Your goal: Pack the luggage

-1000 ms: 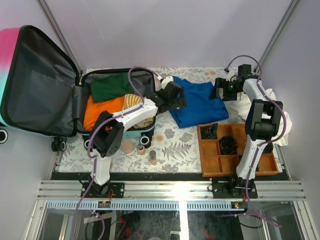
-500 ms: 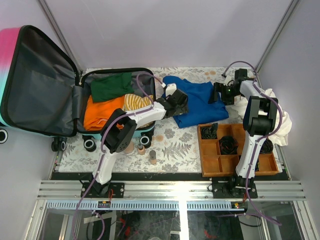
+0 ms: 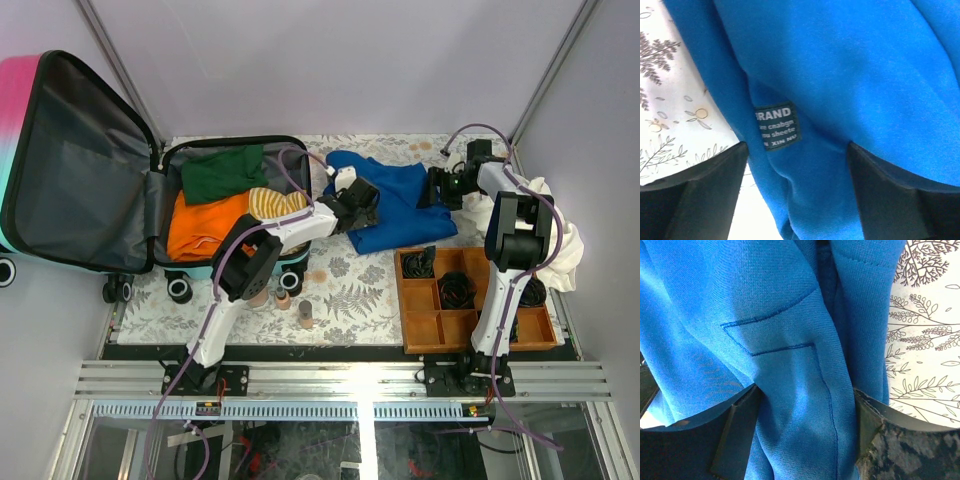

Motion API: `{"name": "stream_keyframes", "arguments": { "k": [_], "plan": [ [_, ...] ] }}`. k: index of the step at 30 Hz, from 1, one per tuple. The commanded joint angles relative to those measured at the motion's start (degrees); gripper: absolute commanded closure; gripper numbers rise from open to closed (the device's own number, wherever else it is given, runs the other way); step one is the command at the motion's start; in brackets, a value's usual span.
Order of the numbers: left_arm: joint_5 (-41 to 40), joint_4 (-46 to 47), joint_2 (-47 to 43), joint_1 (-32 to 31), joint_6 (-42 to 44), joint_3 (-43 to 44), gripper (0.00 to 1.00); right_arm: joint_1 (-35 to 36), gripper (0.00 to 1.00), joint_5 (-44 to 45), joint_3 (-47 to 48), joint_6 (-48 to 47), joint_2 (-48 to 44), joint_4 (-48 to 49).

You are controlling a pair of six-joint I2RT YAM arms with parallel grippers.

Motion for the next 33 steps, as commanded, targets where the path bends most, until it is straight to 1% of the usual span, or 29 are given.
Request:
{"name": "stream_keyframes", "arguments": {
  "k": [1, 2, 4, 6, 7, 9, 10, 11, 15, 17, 21, 24, 28, 33],
  "plan": [
    [2.73, 1.12, 4.33, 0.02, 2.05, 0.13, 0.33, 1.01, 0.33, -2.67, -0.90, 0.32, 0.65, -0.03],
    [3.54, 1.86, 4.30, 0.03, 2.82, 0.20, 0.45, 1.01, 0.37, -2.93, -1.04, 0.50, 0.50, -0.02],
    [5.37, 4.62, 3.53, 0.03, 5.07, -0.34, 0.72, 1.01, 0.46, -3.56, -1.31, 0.80, -0.27, -0.05],
    [6.96, 7.73, 2.40, -0.09, 7.48, -0.60, 0.92, 1.01, 0.58, -4.03, -1.49, 1.08, -1.35, 0.05],
    [7.25, 8.95, 1.88, -0.14, 9.06, -0.27, 0.98, 1.01, 0.66, -4.13, -1.53, 1.16, -1.96, 0.11],
    [7.40, 10.53, 0.92, -0.41, 12.31, 1.03, 1.00, 1.01, 0.88, -4.05, -1.50, 1.31, -3.50, 0.20],
    [7.67, 10.62, 0.69, -0.50, 14.23, 2.26, 1.00, 0.93, 0.98, -3.67, -1.39, 1.56, -4.41, 0.28],
    [7.66, 10.58, 0.34, -0.54, 16.28, 3.50, 1.00, 0.93, 1.00, -3.48, -1.26, 1.82, -5.41, 0.49],
    [7.70, 11.53, -2.22, -0.65, 25.07, 6.99, 1.00, 0.84, 1.00, -3.50, -0.74, 3.54, -9.98, 2.29],
    [7.83, 13.34, -4.49, -0.60, 29.73, 6.53, 1.00, 0.84, 1.00, -3.86, -0.03, 4.94, -11.91, 3.14],
    [7.49, 16.72, -9.15, -0.63, 35.59, 4.36, 1.00, 0.84, 1.00, -4.42, 1.72, 7.22, -14.99, 3.60],
    [7.65, 17.01, -12.08, -0.48, 38.80, 4.04, 1.00, 0.96, 1.00, -5.69, 1.89, 10.22, -17.68, 5.40],
    [7.22, 18.26, -16.82, 0.68, 40.87, 3.07, 1.00, 1.77, 1.00, -8.56, 3.63, 15.02, -19.33, 7.46],
    [7.57, 18.01, -22.82, 3.92, 44.18, 2.41, 1.00, 6.12, 1.00, -9.41, 7.31, 18.86, -20.78, 10.59]
  ]
}}
